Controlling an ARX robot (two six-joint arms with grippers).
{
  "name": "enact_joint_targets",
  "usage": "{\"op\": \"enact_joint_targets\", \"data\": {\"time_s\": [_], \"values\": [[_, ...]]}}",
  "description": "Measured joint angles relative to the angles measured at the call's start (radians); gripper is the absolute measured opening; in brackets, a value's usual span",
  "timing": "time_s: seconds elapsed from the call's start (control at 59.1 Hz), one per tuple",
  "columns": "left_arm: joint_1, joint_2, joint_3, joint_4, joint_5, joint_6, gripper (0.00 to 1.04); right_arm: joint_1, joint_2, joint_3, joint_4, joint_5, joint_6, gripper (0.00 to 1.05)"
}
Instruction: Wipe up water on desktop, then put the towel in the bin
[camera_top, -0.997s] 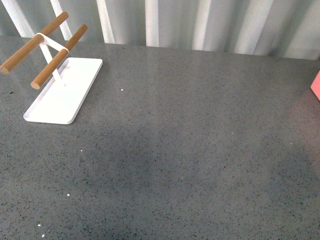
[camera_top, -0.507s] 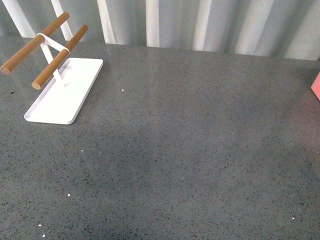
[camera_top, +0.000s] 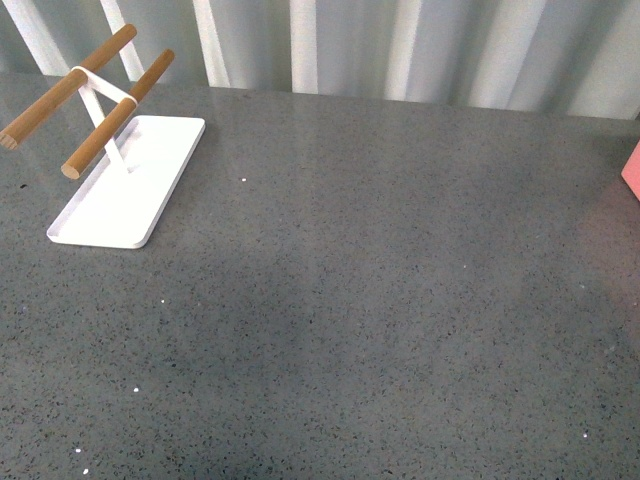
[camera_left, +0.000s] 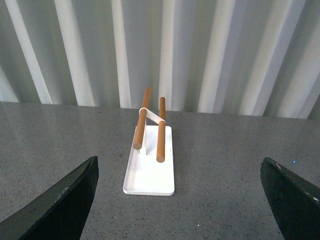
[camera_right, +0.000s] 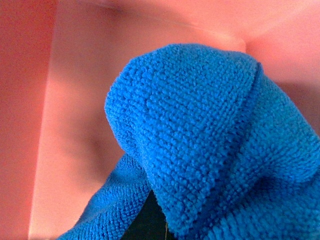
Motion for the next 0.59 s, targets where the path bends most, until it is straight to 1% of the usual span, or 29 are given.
{"op": "enact_joint_targets", "data": {"time_s": [0.034,0.101,0.135,0.22,0.338,0.389,0.592], "values": [[0.0,0.0,0.0,0.0,0.0,0.0,0.98,0.0,0.0,0.0,0.0,0.005,-0.011,0.08],[0.0,0.0,0.0,0.0,0.0,0.0,0.98,-0.003,0.001,0.0,-0.001,0.019,-0.02,0.21],[0.0,0.0,0.0,0.0,0.0,0.0,0.98,-0.003,0.001,0.0,-0.001,0.019,-0.021,0.25],[0.0,0.0,0.0,0.0,0.0,0.0,0.98,-0.005,0.001,0.008,-0.002,0.023,-0.02,0.39],[0.0,0.0,0.0,0.0,0.0,0.0,0.98,-0.005,0.001,0.023,-0.013,0.027,-0.013,0.55],[0.0,0.0,0.0,0.0,0.0,0.0,0.98,-0.006,0.001,0.029,-0.023,0.026,-0.006,0.64],[0.0,0.0,0.0,0.0,0.0,0.0,0.98,-0.009,-0.003,0.057,-0.085,-0.031,0.083,0.96]]}}
